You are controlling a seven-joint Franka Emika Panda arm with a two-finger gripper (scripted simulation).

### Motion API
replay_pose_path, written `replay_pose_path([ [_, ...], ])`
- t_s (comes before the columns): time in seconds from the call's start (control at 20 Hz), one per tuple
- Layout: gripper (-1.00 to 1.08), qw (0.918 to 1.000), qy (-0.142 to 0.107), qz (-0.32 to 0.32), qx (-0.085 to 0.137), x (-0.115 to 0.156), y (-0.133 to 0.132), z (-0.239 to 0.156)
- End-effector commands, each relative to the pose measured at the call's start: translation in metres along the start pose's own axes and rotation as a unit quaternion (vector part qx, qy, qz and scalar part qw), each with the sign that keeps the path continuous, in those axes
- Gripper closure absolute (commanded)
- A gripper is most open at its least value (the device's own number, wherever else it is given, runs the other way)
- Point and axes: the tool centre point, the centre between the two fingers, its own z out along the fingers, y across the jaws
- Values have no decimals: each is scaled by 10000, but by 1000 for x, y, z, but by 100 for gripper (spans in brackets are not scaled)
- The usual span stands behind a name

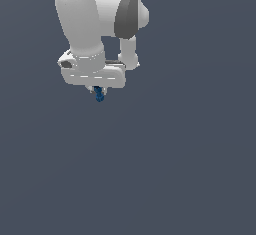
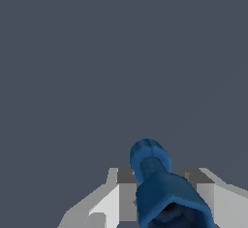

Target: Pick up the object and move it to a goal position.

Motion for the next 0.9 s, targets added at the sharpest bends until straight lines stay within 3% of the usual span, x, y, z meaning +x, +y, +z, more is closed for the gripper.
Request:
replay_pose_path([
  [0.0, 108, 10000, -1, -2, 4, -9, 18, -25],
  [0.45, 108, 10000, -1, -1, 0, -33, 79, -107],
  [0.85, 108, 10000, -1, -3, -10, -43, 109, -148],
])
